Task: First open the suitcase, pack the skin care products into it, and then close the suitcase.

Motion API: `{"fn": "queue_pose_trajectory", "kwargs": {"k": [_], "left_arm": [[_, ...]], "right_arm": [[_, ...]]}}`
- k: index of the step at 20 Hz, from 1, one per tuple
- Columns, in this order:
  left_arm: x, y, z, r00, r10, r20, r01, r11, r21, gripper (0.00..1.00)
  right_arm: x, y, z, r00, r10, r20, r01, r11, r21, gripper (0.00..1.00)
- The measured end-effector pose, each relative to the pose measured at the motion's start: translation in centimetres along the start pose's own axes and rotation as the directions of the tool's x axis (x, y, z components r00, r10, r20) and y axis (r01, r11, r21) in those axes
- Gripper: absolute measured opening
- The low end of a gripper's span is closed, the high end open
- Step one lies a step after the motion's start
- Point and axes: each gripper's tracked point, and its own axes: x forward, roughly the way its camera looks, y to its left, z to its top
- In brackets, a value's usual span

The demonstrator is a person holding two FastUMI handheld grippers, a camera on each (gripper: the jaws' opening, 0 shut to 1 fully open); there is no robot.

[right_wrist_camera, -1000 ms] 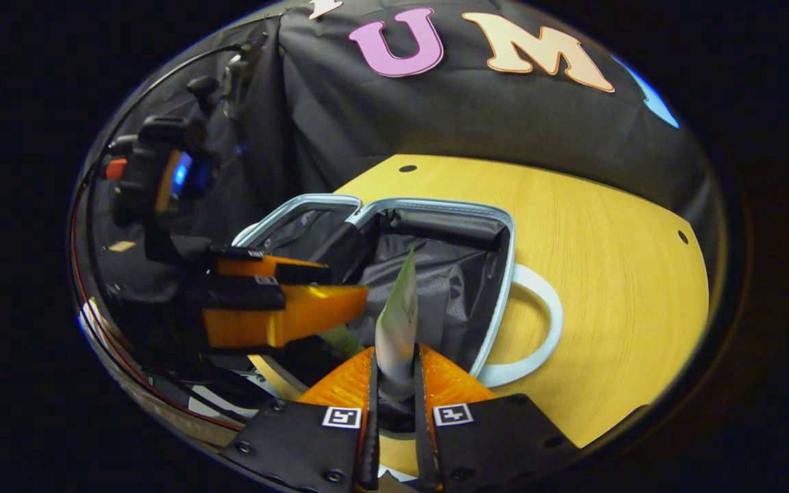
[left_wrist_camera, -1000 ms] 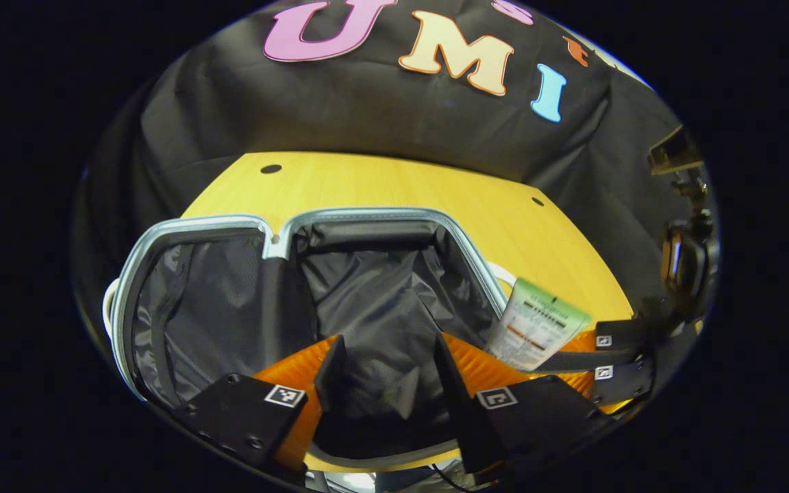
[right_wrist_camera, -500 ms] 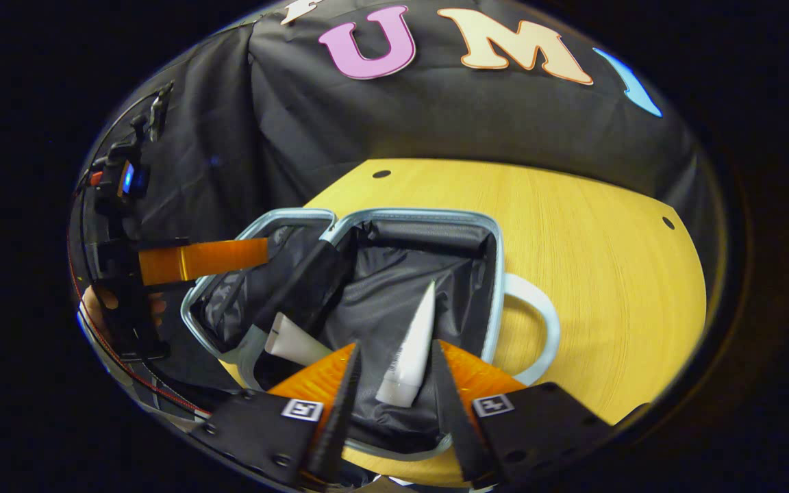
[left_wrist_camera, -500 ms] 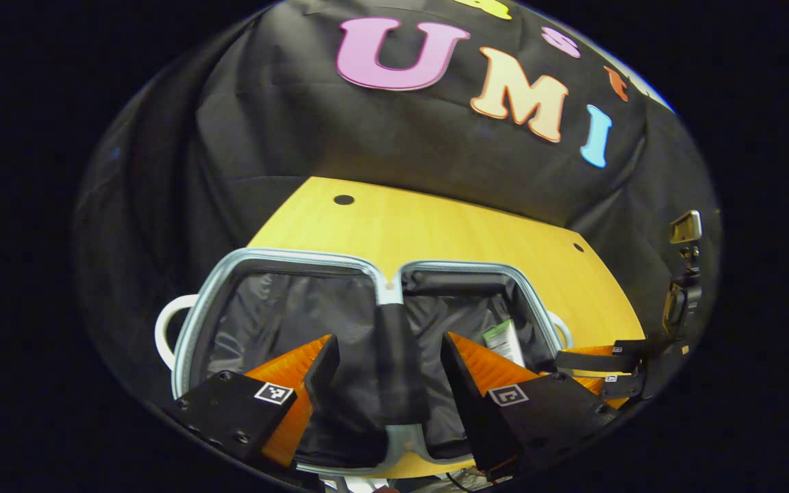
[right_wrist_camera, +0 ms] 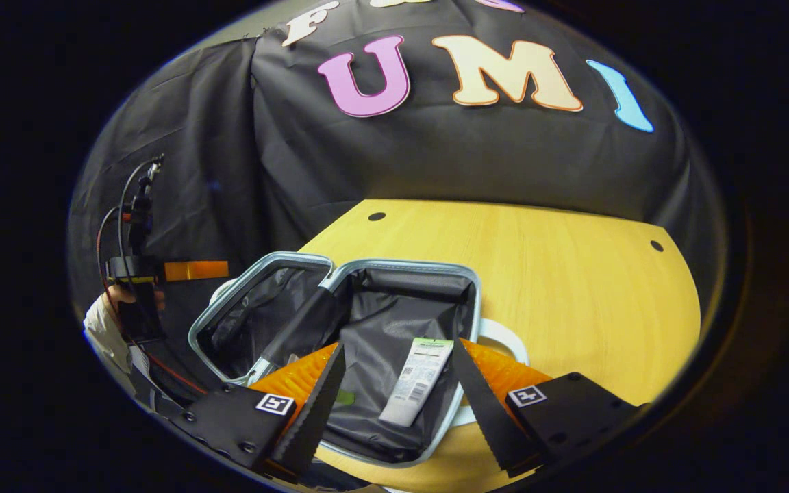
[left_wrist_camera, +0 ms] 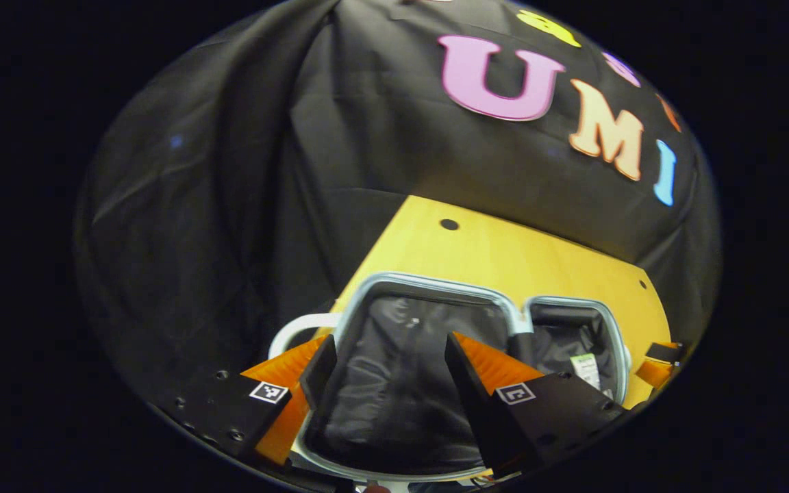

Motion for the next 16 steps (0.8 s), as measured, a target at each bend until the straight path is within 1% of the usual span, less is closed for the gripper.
{"fn": "queue_pose_trajectory", "kwargs": {"k": [2, 3, 4, 7, 8, 10, 12, 13, 14, 16], "left_arm": [[0.8, 3.3, 0.0, 0.999, 0.053, -0.010, -0.053, 0.998, -0.032, 0.95], [1.4, 4.7, -0.4, 0.997, 0.074, -0.025, -0.075, 0.996, -0.042, 0.95], [2.2, 6.0, -0.9, 0.995, 0.094, -0.043, -0.096, 0.994, -0.051, 0.95], [4.5, 8.8, -2.9, 0.985, 0.122, -0.123, -0.133, 0.987, -0.089, 0.95], [5.0, 9.5, -3.5, 0.981, 0.122, -0.150, -0.138, 0.985, -0.106, 0.97], [6.1, 10.7, -4.5, 0.974, 0.108, -0.200, -0.139, 0.980, -0.144, 0.85], [6.6, 11.8, -5.7, 0.961, 0.092, -0.261, -0.138, 0.977, -0.164, 0.80], [7.1, 12.4, -6.3, 0.953, 0.100, -0.286, -0.151, 0.975, -0.163, 0.71], [7.6, 12.7, -6.9, 0.946, 0.099, -0.309, -0.155, 0.974, -0.165, 0.53], [8.2, 12.1, -7.8, 0.937, 0.082, -0.340, -0.148, 0.974, -0.174, 0.36]], "right_arm": [[-0.6, -1.0, 0.9, 0.999, -0.028, 0.021, 0.028, 1.000, 0.006, 0.97], [-1.0, -1.5, 1.5, 0.998, -0.046, 0.036, 0.045, 0.999, 0.014, 0.93], [-1.3, -2.0, 2.1, 0.997, -0.060, 0.052, 0.059, 0.998, 0.022, 0.98], [-2.6, -3.7, 3.5, 0.989, -0.111, 0.095, 0.108, 0.994, 0.033, 0.98], [-3.0, -4.3, 3.8, 0.986, -0.129, 0.108, 0.127, 0.991, 0.032, 0.98], [-3.9, -5.5, 4.2, 0.978, -0.166, 0.125, 0.163, 0.986, 0.032, 0.98], [-4.8, -6.5, 4.0, 0.971, -0.198, 0.132, 0.194, 0.980, 0.041, 0.98], [-5.3, -6.9, 4.0, 0.967, -0.212, 0.138, 0.207, 0.977, 0.047, 0.98], [-5.6, -7.2, 4.1, 0.964, -0.222, 0.145, 0.216, 0.975, 0.053, 0.98], [-6.1, -7.6, 3.9, 0.961, -0.233, 0.151, 0.227, 0.972, 0.056, 0.98]]}}
